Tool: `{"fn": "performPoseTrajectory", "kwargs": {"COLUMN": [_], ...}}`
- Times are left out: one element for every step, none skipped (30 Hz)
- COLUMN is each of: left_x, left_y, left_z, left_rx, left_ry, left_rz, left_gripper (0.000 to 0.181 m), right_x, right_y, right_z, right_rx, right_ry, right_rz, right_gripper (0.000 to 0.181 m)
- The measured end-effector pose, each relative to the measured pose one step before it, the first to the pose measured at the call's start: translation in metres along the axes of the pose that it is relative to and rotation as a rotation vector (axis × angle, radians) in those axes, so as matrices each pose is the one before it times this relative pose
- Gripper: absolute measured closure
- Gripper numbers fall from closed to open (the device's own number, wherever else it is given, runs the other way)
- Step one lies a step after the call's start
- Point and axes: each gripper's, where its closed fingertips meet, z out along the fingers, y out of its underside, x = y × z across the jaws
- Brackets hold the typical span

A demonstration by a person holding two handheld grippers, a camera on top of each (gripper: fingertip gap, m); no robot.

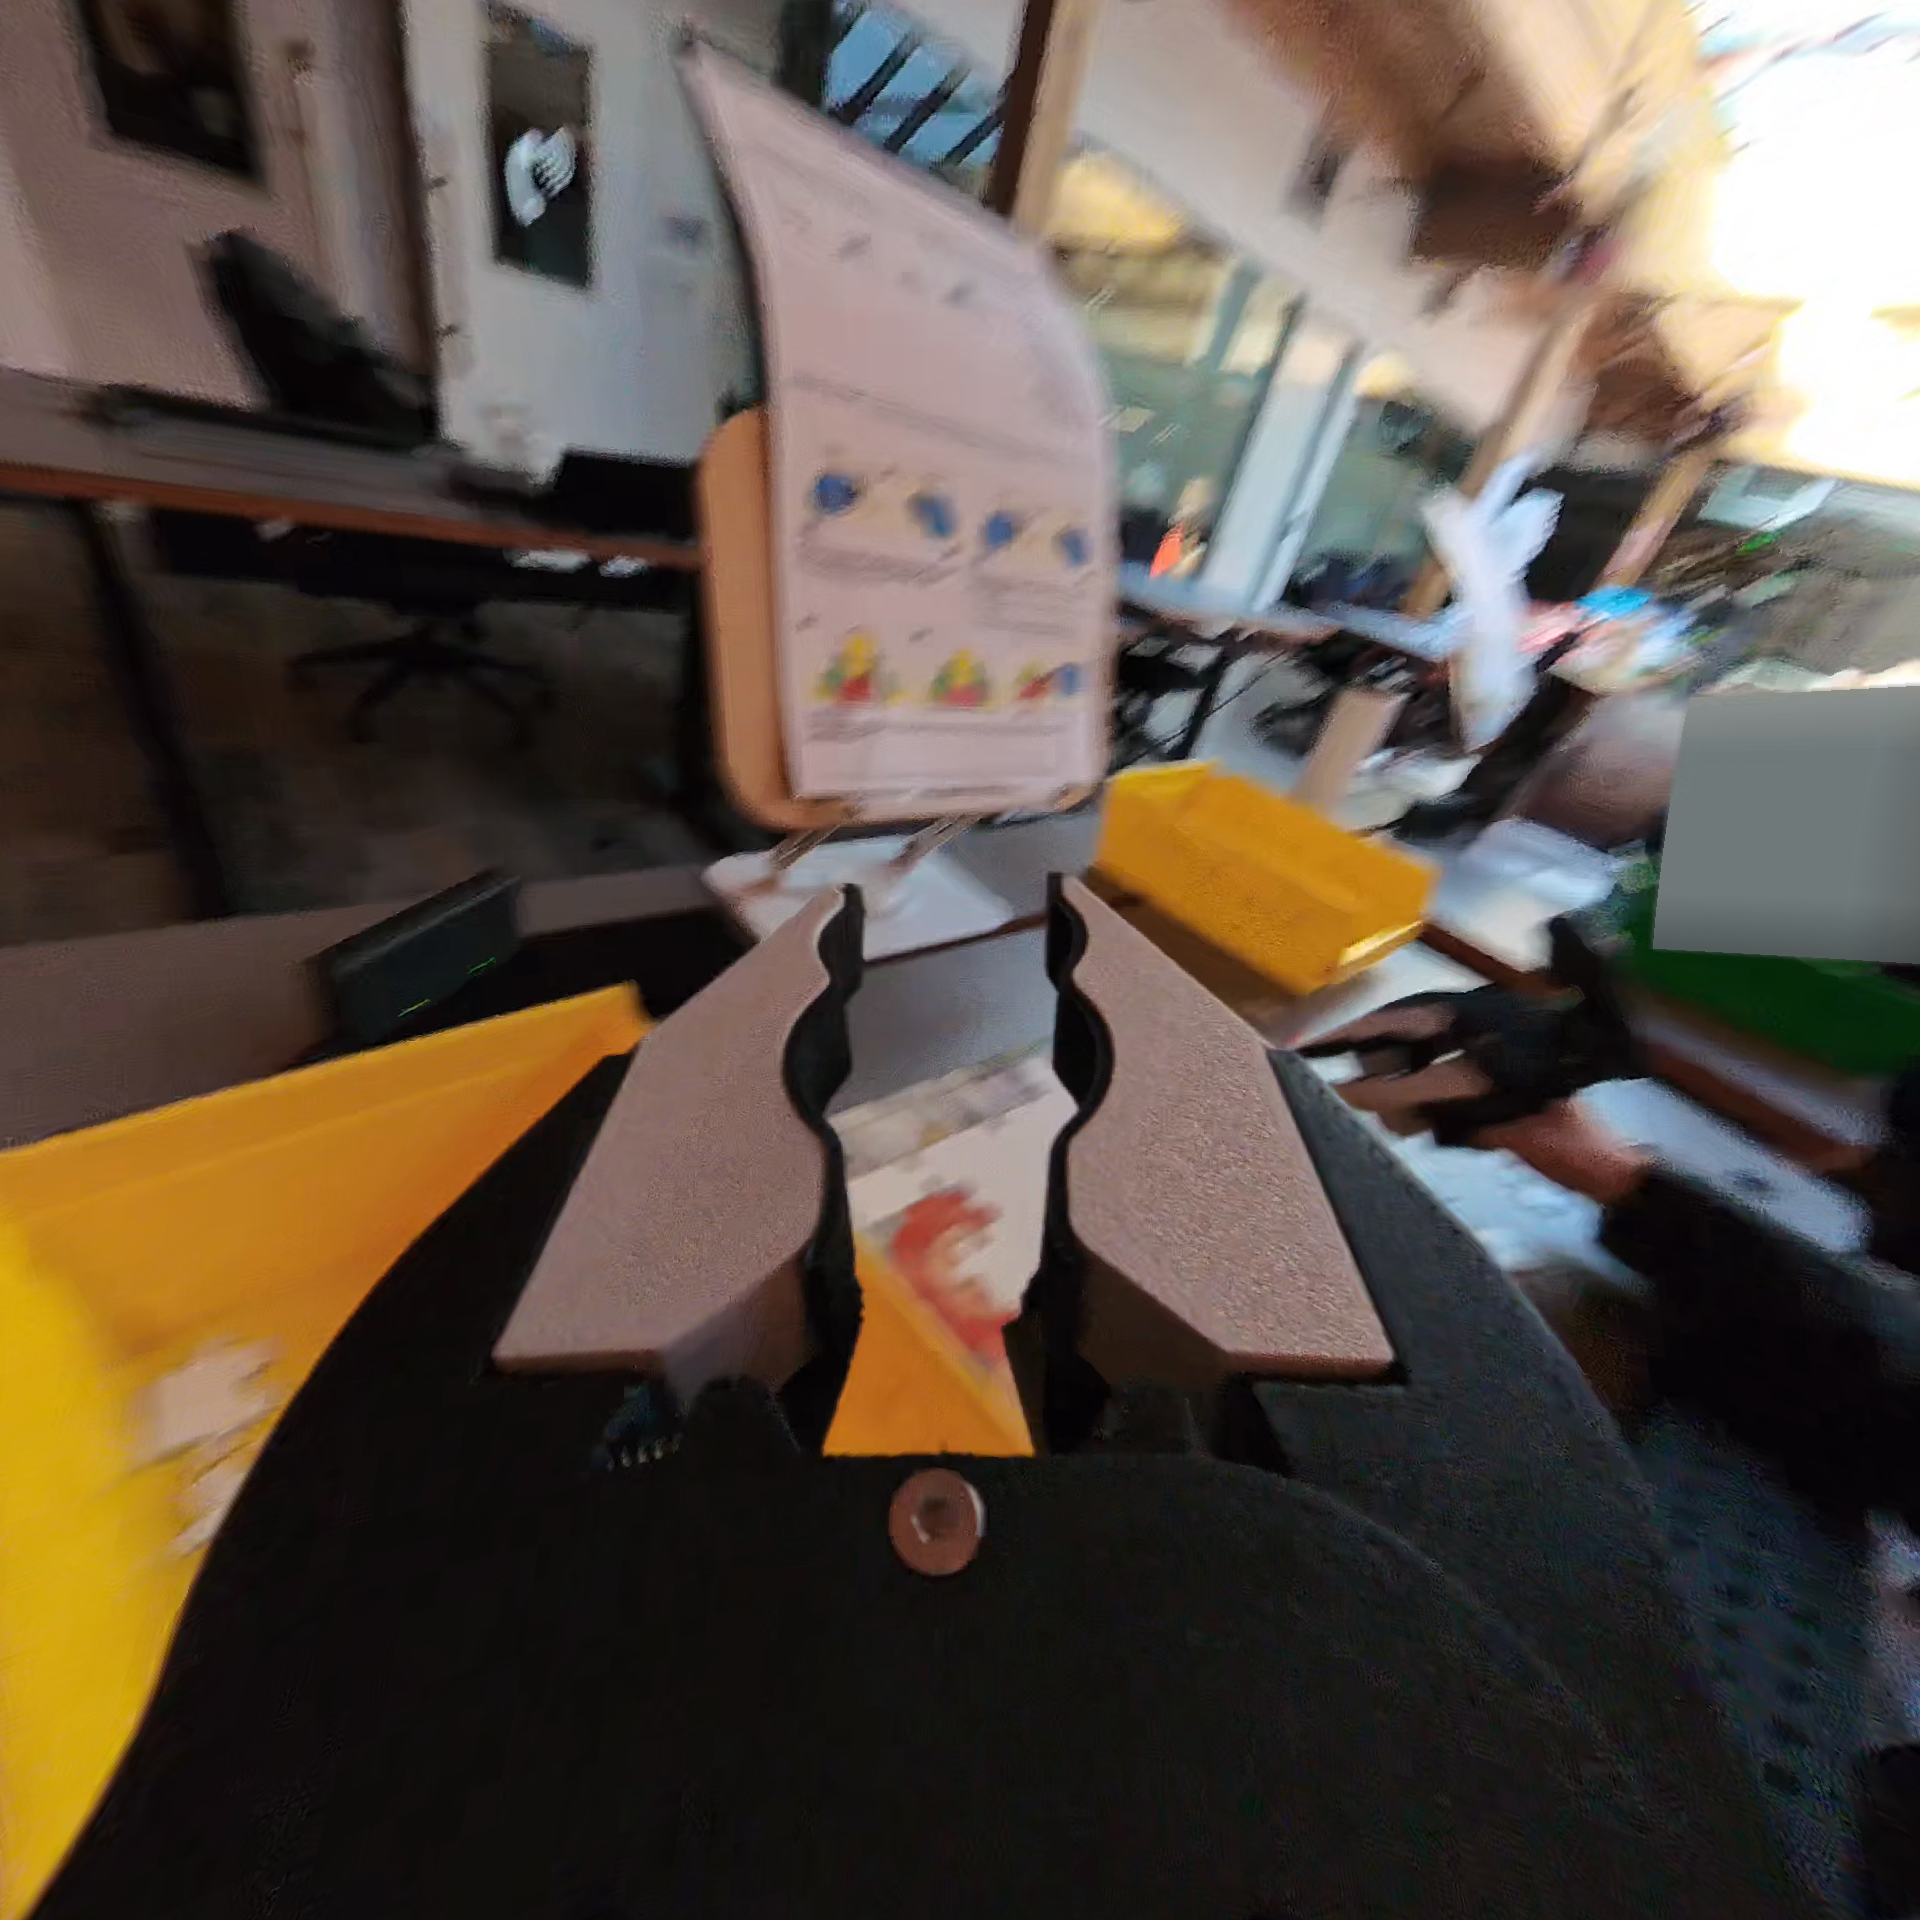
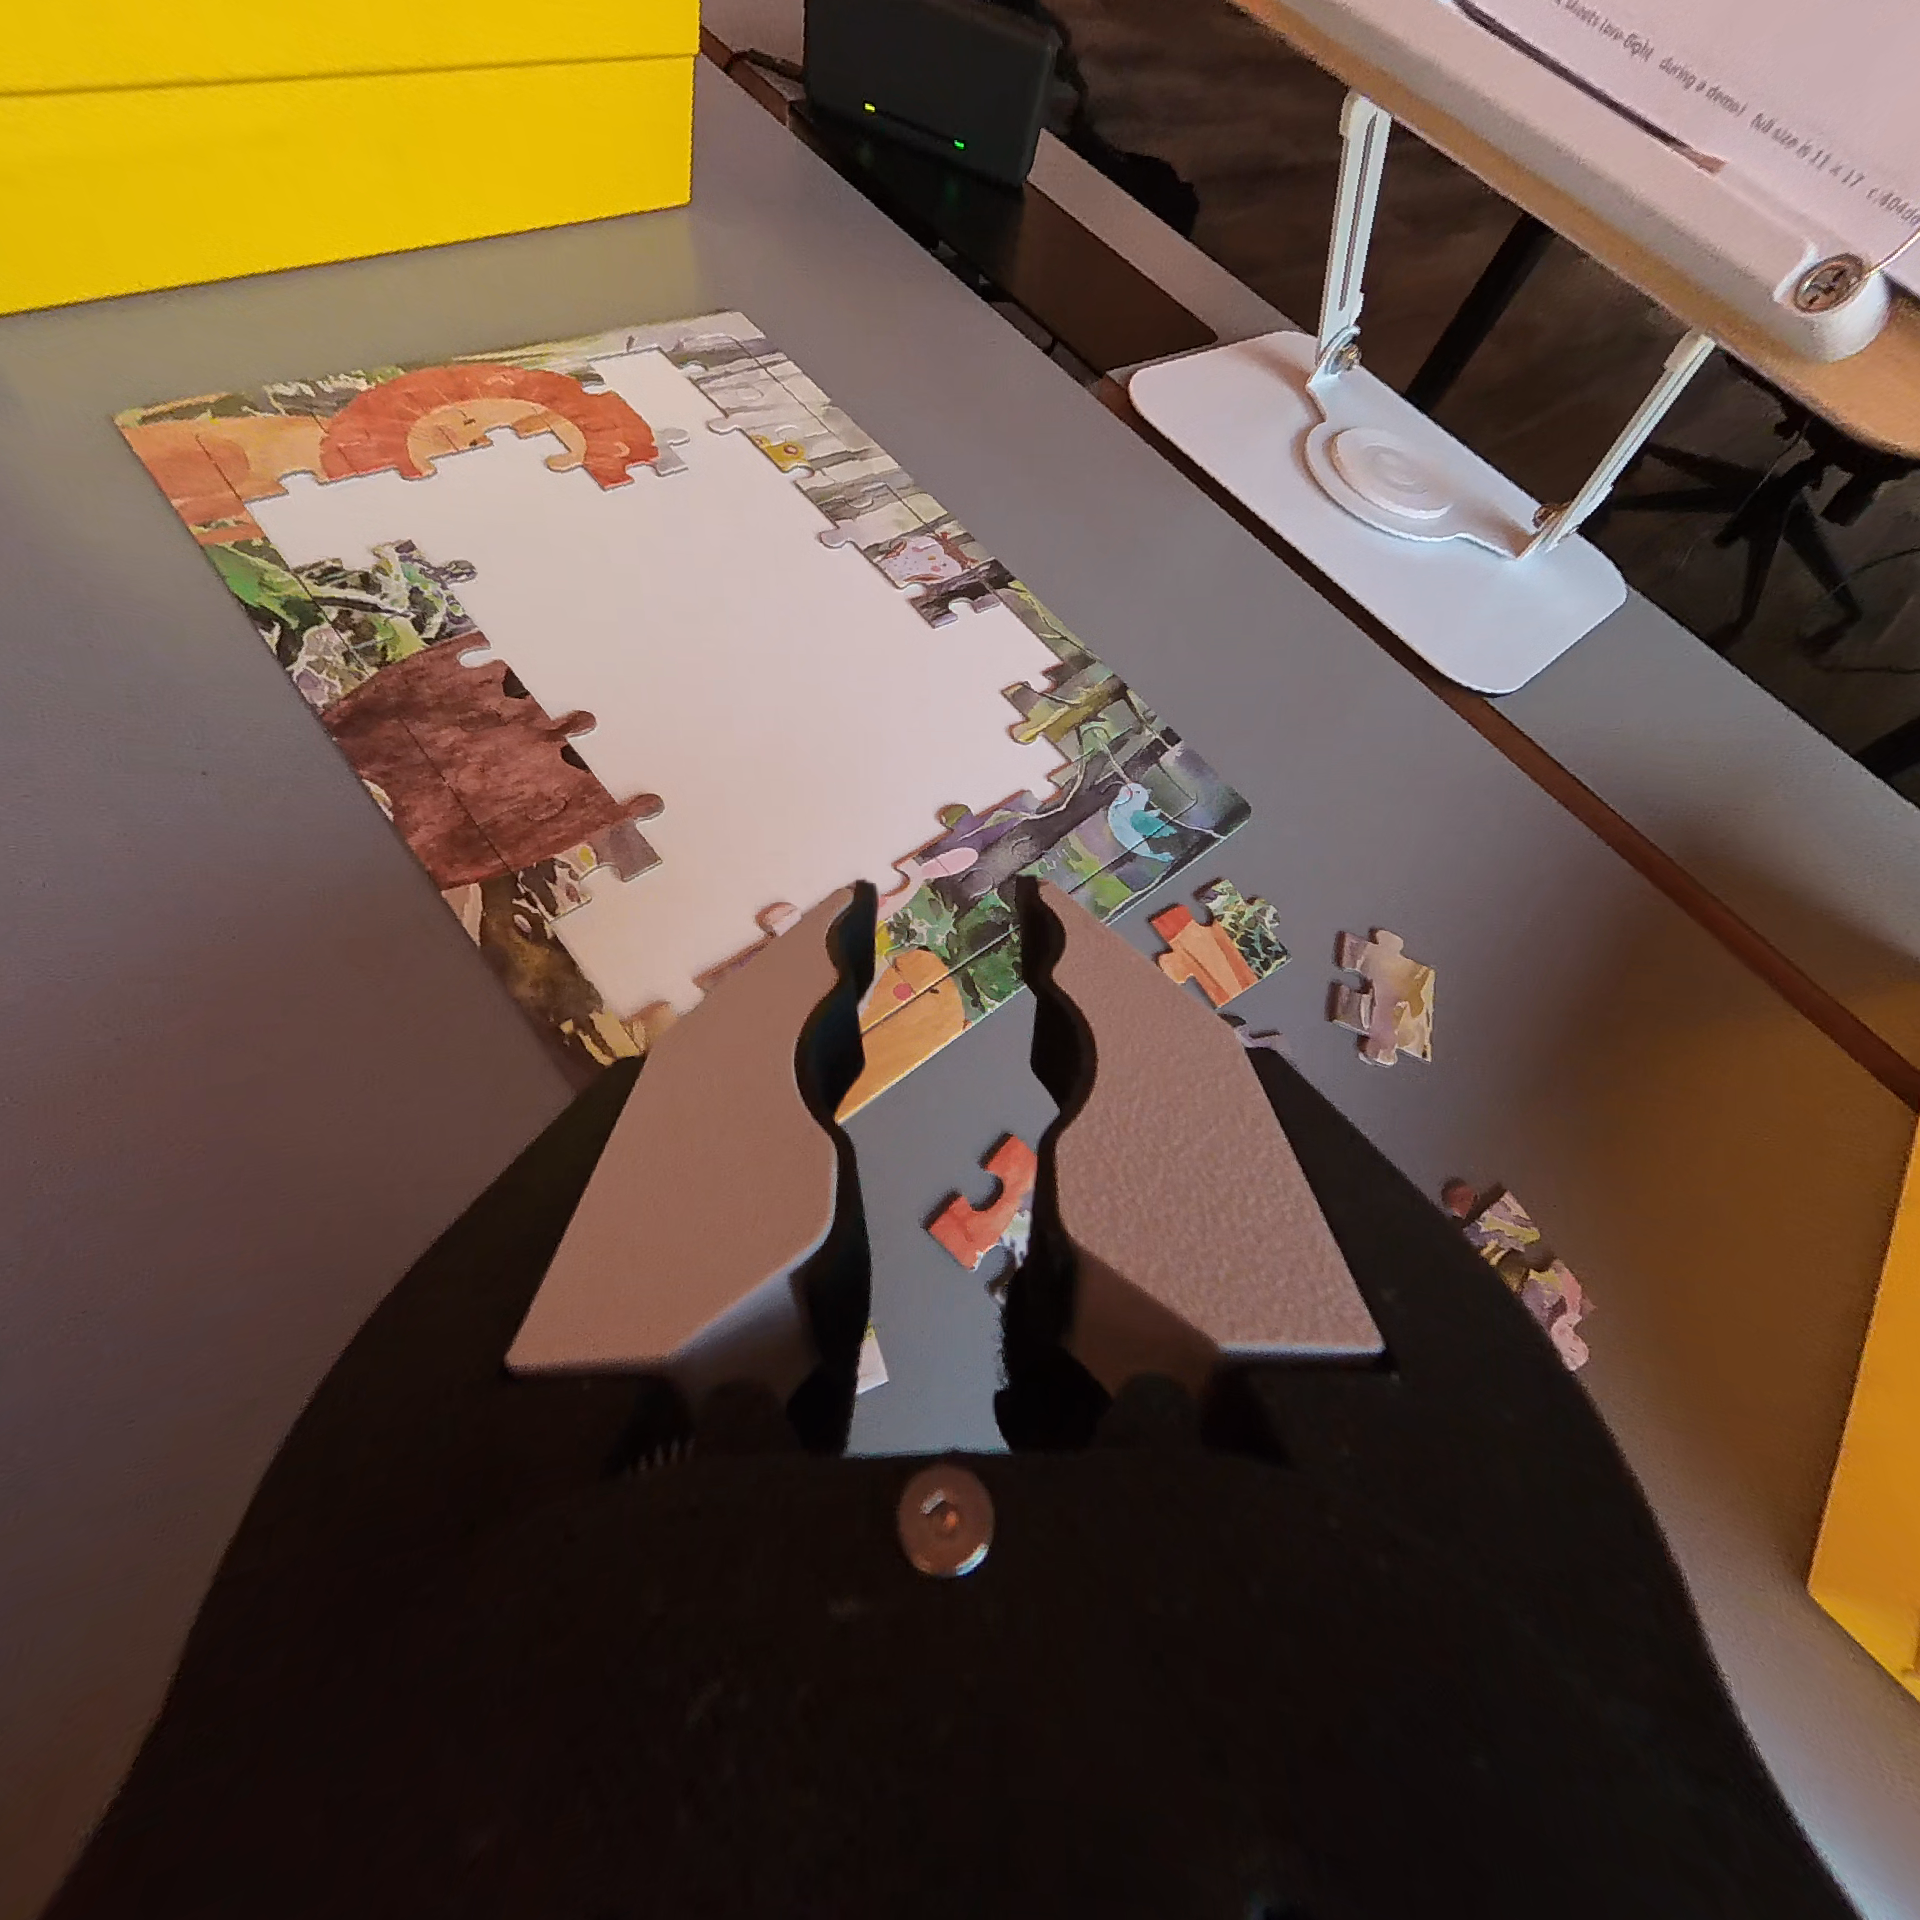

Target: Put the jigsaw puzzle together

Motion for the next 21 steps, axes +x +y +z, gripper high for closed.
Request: {"fn": "performPoseTrajectory", "kwargs": {"left_x": [-0.02922,-0.0219,-0.01641,-0.01567,-0.01357,-0.01086,-0.00936,-0.00857,-0.00712,-0.00506,-0.0036,-0.00146,0.00088,-0.00107,-0.00489,-0.0062,-0.00516,-0.00298,-0.00101,0.00011,-0.00032], "left_y": [0.01924,0.02361,0.02255,0.01585,0.01184,0.00915,0.00939,0.01179,0.0123,0.00906,0.00767,0.00823,0.00569,0.00172,0.00281,0.00378,0.00277,0.00383,0.0035,0.00118,-0.00126], "left_z": [0.00038,0.00568,0.00866,0.01069,0.01101,0.01094,0.01094,0.01092,0.01092,0.01075,0.01004,0.01,0.00994,0.00906,0.00761,0.0069,0.00608,0.00529,0.00449,0.00281,0.0001], "left_rx": [-0.1114,-0.1324,-0.133,-0.0976,-0.0732,-0.0654,-0.0756,-0.1004,-0.1169,-0.105,-0.0938,-0.0889,-0.0783,-0.0509,-0.0441,-0.0465,-0.0363,-0.0337,-0.0301,-0.0161,0.0004], "left_ry": [-0.0999,-0.0532,-0.0263,-0.0359,-0.0328,-0.0232,-0.0228,-0.026,-0.0252,-0.0202,-0.0196,-0.0112,0.0017,-0.0151,-0.0436,-0.0539,-0.0486,-0.0306,-0.0107,0.0022,-0.0006], "left_rz": [0.0479,0.0406,0.0268,0.0048,-0.0028,0.0011,0.0027,0.0024,0.0041,0.0073,0.0025,-0.0021,0.0071,0.0138,0.0218,0.032,0.0331,0.0254,0.0078,-0.0028,-0.0023], "left_gripper": [0.136,0.126,0.127,0.133,0.139,0.14,0.138,0.133,0.127,0.125,0.125,0.129,0.13,0.13,0.133,0.133,0.129,0.13,0.13,0.129,0.13], "right_x": [0.00074,0.00061,0.00094,0.00121,0.00086,0.00037,0.00034,0.00055,0.0002,-0.00006,-0.00024,-0.00055,-0.00086,-0.00125,-0.00165,-0.00146,-0.00166,-0.00164,-0.00141,-0.00144,-0.00141], "right_y": [0.00085,0.00048,0.00008,-0.00053,-0.00098,-0.00106,-0.00043,-0.00044,0.00008,0.00027,0.00049,0.00032,0.00062,0.00063,0.00065,0.00014,-0.0003,-0.00029,-0.00065,-0.00075,-0.00086], "right_z": [0.00051,0.00017,-0.00018,-0.00056,-0.00074,-0.00065,-0.00049,-0.00045,-0.00019,0.00007,0.00007,0.00019,0.00042,0.00049,0.00052,0.00033,0.00009,0.00012,-0.00014,-0.00019,-0.00017], "right_rx": [0.0012,0.0005,0.0003,0.002,0.0036,0.0035,0.0011,0.0015,-0.0009,-0.0025,-0.0032,-0.0028,-0.0036,-0.0043,-0.0042,-0.0014,-0.0001,-0.0007,-0.0001,0.0004,0.0009], "right_ry": [0.0023,0.0029,0.0057,0.0085,0.0059,0.0037,0.004,0.0061,0.0042,0.0031,0.0027,0.0012,-0.0008,-0.0031,-0.0047,-0.0029,-0.0036,-0.0044,-0.0032,-0.0038,-0.0046], "right_rz": [-0.0073,-0.0068,-0.0069,-0.0081,-0.0088,-0.0083,-0.0069,-0.008,-0.0087,-0.0096,-0.0105,-0.0111,-0.0104,-0.0095,-0.0093,-0.011,-0.0117,-0.0103,-0.0088,-0.008,-0.0075], "right_gripper": [0.154,0.154,0.154,0.154,0.154,0.154,0.154,0.154,0.154,0.154,0.154,0.154,0.154,0.154,0.154,0.154,0.154,0.154,0.154,0.154,0.154]}}
